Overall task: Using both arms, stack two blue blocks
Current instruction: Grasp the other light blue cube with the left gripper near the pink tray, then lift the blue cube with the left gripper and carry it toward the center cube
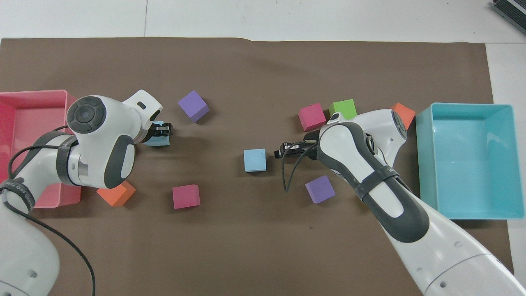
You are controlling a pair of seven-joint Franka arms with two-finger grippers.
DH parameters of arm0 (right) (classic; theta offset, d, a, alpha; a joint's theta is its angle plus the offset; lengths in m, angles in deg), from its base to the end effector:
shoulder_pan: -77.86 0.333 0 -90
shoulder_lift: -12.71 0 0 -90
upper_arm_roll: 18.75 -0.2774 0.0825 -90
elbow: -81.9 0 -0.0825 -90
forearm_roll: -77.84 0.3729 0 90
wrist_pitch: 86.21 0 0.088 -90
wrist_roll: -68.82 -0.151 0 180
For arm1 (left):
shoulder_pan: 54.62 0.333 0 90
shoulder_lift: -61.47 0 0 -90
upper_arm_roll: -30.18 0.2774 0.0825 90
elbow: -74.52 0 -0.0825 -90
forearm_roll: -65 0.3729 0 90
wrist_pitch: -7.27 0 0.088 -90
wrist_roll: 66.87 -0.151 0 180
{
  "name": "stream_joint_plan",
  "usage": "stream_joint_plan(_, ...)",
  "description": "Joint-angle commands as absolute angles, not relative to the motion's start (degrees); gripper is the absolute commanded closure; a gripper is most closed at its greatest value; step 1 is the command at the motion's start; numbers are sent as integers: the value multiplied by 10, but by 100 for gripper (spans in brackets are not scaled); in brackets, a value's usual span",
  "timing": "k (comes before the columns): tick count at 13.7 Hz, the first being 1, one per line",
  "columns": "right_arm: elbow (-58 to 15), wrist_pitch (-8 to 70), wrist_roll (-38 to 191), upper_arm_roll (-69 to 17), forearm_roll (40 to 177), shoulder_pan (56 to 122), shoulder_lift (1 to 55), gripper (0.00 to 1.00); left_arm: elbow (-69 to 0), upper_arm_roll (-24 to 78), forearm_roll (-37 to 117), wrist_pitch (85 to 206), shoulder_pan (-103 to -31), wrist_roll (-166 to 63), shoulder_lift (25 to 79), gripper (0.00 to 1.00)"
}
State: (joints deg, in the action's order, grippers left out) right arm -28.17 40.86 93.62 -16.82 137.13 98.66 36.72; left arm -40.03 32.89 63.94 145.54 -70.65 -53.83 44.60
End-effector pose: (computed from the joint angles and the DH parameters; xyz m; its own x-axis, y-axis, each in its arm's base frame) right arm 0.5539 0.2508 0.2151 0.9966 0.0722 -0.0403 0.0243 -0.7221 -0.6914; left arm 0.5828 -0.1387 0.2504 0.9932 0.0069 0.1165 0.0037 -0.9996 0.0272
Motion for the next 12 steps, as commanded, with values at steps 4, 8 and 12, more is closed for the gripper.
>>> stream_joint_plan(4, -292, 420, 961, -173, 1391, 983, 365, 100, -324, 326, 644, 1310, -718, -510, 496, 100)
stream_joint_plan(8, -295, 421, 960, -173, 1391, 983, 363, 100, -281, 326, 644, 1306, -779, -438, 485, 100)
stream_joint_plan(12, -295, 421, 959, -173, 1391, 983, 364, 100, -259, 326, 645, 1313, -842, -357, 469, 100)
